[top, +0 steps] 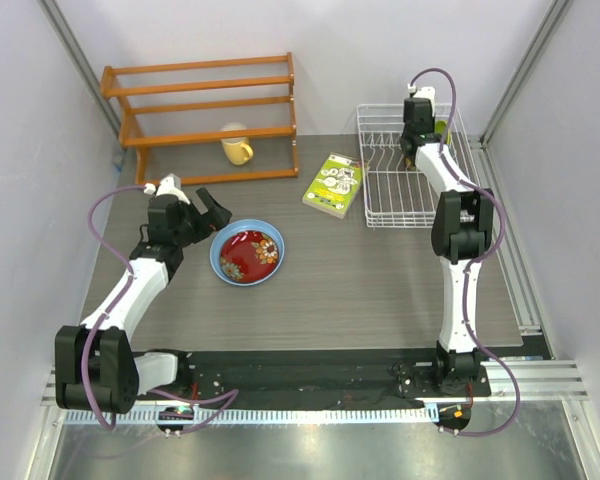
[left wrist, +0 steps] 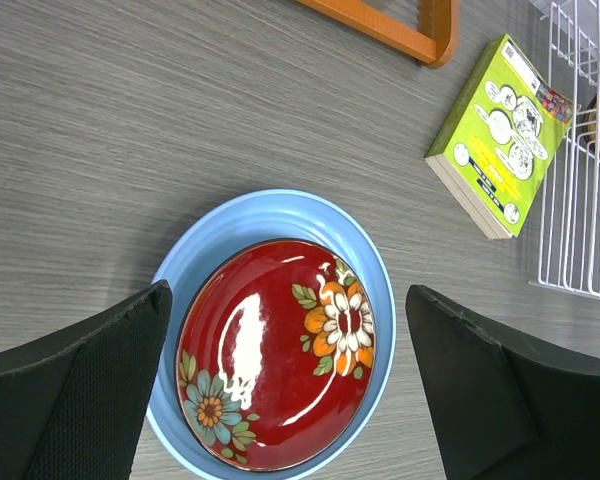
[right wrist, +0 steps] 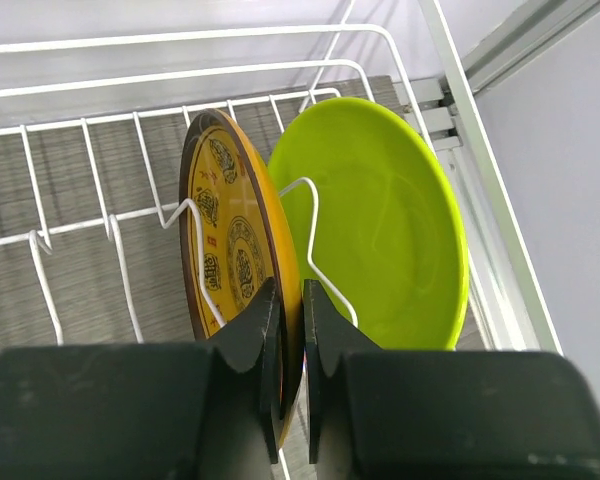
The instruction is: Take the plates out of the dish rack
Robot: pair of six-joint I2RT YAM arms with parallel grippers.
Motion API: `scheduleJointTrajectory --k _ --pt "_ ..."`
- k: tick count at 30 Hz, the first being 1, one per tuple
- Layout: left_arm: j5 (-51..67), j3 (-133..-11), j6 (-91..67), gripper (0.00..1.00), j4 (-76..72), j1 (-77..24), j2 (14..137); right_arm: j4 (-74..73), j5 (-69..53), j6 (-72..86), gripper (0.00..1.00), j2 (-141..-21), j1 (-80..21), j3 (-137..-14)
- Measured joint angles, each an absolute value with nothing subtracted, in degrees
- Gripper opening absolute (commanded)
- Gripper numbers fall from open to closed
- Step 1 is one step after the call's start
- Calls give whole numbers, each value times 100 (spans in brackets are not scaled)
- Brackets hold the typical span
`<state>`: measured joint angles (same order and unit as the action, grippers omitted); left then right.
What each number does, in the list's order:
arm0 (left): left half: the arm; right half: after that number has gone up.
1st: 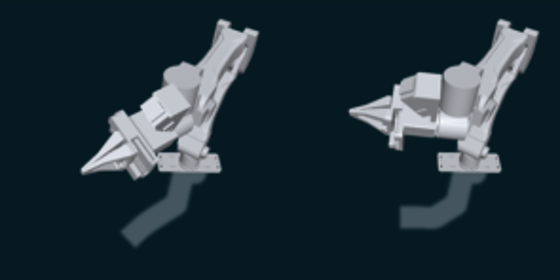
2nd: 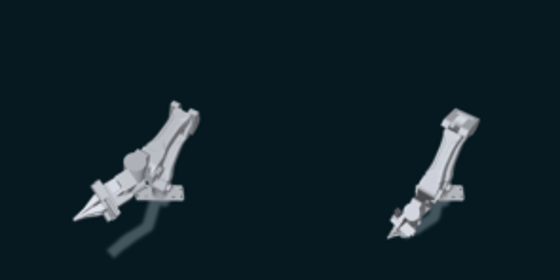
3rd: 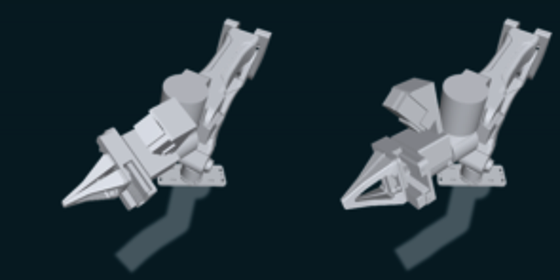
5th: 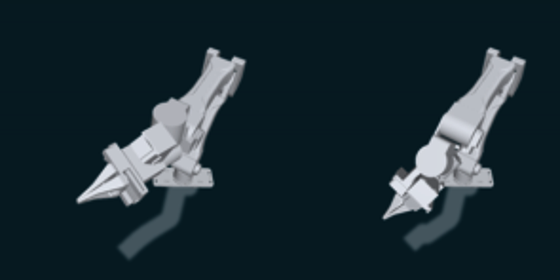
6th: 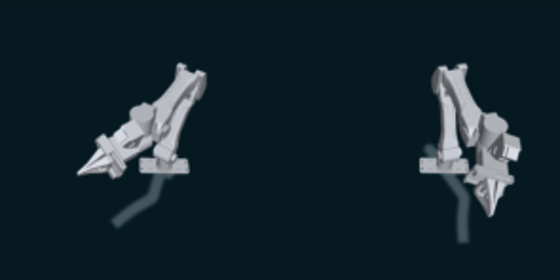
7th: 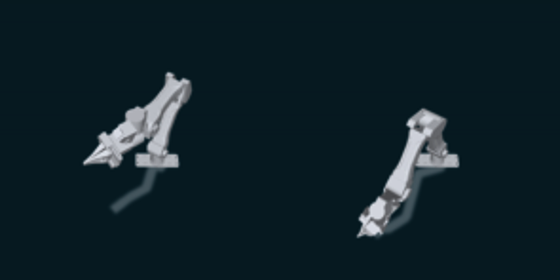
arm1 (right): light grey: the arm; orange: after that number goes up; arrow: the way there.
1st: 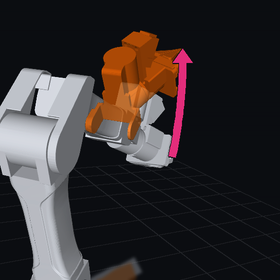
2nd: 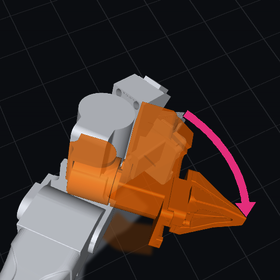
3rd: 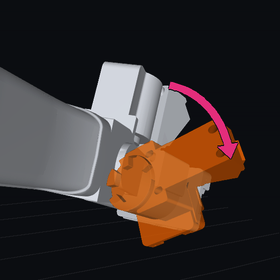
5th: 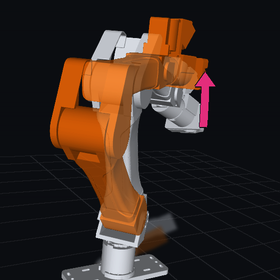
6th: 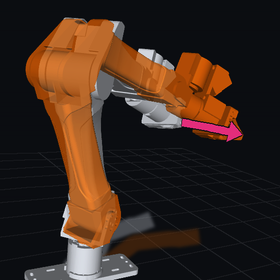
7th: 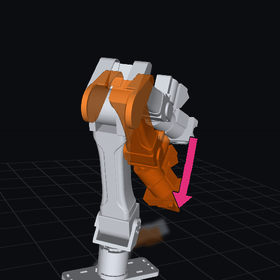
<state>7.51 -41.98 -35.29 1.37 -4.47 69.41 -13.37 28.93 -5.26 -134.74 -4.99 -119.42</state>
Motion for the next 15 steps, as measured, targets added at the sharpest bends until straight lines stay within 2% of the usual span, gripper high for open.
scheduleJointTrajectory --k 8,15 --pt "749 -4198 -3531 99 154 -447 6914 -1087 4093 -1155 1 -13179 -880 -11609" --pt "781 -4198 -3555 99 158 -447 6906 -781 4735 -1409 1 -11955 -1098 -10812"
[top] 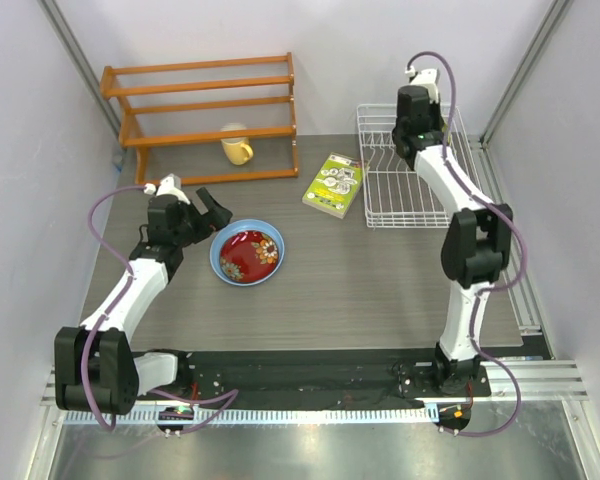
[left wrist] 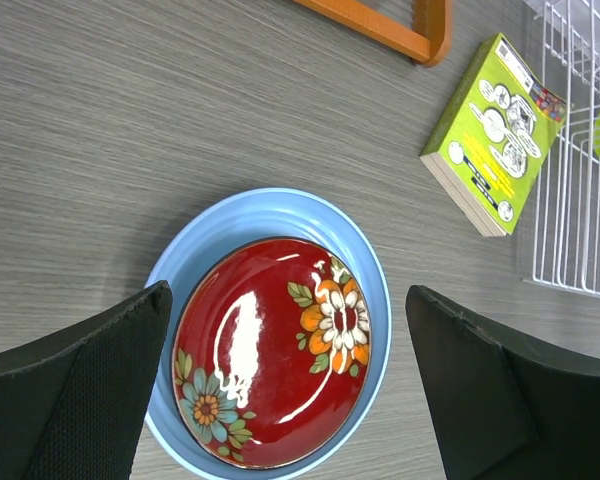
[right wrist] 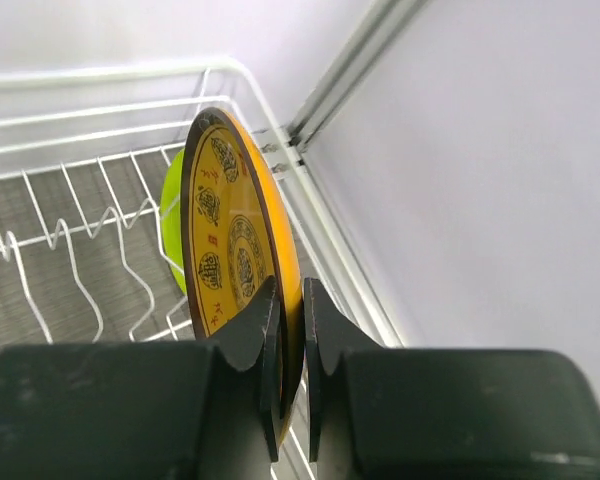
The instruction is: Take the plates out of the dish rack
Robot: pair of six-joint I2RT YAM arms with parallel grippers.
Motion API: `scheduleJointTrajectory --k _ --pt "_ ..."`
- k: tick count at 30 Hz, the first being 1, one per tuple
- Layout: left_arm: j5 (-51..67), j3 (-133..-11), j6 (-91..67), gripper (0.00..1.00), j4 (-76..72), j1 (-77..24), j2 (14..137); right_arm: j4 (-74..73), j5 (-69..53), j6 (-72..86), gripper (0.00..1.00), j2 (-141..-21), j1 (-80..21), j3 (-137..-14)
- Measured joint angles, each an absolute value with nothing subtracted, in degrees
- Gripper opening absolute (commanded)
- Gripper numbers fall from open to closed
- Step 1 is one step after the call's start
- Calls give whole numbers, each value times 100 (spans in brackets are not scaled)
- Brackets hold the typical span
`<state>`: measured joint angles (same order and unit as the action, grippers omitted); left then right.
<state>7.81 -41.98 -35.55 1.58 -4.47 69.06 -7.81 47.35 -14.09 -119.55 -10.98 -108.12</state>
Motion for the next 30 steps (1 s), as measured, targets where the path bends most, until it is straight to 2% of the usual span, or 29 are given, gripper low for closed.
scheduleJointTrajectory --k 7,13,21,30 --pt "1144 -4200 -3562 99 108 -486 7052 -1166 4569 -283 1 -10099 -1610 -9907" --pt "1590 -4198 -3750 100 -233 -519 7076 -1374 3395 1072 1 -8941 -2421 -8379" --pt "2032 -3940 -4213 99 -1216 -753 7091 -1350 1935 2375 1 -8772 -3109 -6836" --pt "2106 -3424 -4571 99 -1920 -1122 7238 -467 803 3315 1 -8777 -3509 -6425"
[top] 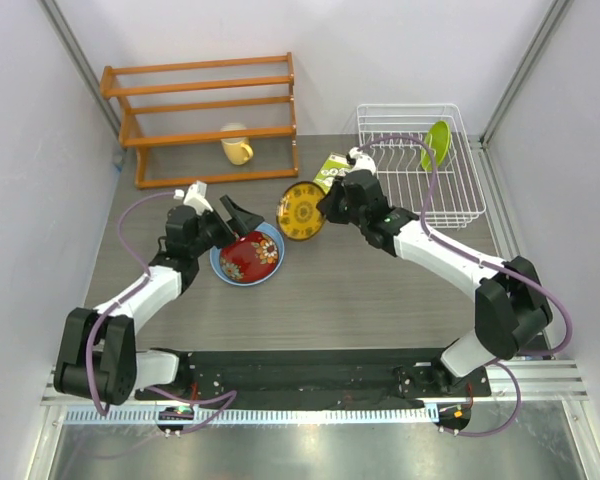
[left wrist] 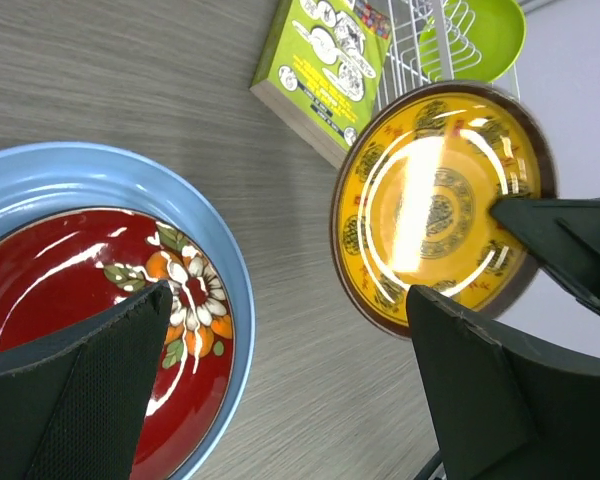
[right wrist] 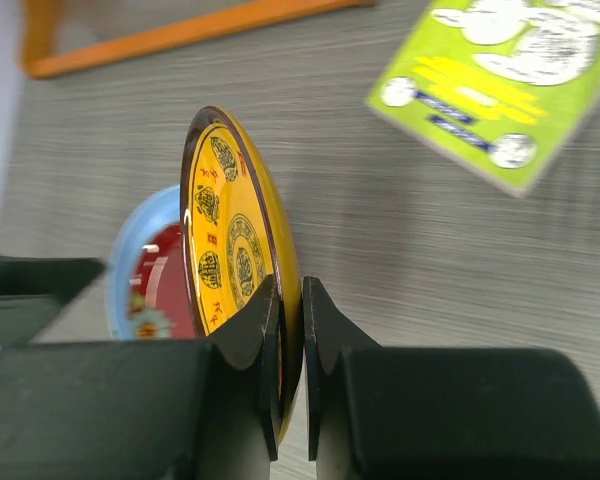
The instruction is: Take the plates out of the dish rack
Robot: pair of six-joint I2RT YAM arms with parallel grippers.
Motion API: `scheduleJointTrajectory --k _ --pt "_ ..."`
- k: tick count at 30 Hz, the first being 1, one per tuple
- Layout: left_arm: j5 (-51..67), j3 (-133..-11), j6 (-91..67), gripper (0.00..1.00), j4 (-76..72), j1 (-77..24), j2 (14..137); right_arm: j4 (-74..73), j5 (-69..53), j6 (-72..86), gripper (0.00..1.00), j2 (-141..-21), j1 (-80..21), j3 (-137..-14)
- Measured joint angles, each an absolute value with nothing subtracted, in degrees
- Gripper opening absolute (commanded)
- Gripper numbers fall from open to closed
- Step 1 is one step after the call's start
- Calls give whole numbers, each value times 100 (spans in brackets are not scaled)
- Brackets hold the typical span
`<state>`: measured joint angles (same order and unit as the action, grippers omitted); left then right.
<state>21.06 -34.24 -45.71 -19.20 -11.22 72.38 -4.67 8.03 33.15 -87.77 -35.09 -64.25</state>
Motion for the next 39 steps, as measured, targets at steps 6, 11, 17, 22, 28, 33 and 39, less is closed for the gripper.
scheduleJointTrajectory --k 6,11,17,22,28,33,39 --pt "2110 -3336 -4762 96 -2320 -1135 7540 250 226 3835 1 -8991 -3743 -6401" --pt "2174 -3336 -4921 71 -2720 -1135 7756 867 -388 4346 1 -9229 -3817 -6254" --pt "2346 -3334 -5120 21 -3140 -1149 7874 1485 -860 4886 1 -9395 -3806 -5942" --pt "2403 -3321 -5391 4 -3391 -1096 7839 1588 -1000 5231 11 -9454 -3699 -5918" --pt "2237 -3319 -5417 0 -3194 -1120 7581 1485 -1002 5251 53 -9456 -3730 -5918" --pt "1850 -3275 -5011 0 -2554 -1192 7347 1162 -893 4963 66 -9467 -3815 -5990" --pt "1076 -3098 -4462 0 -1490 -1153 6982 650 -469 4504 68 -9430 -3710 -6136"
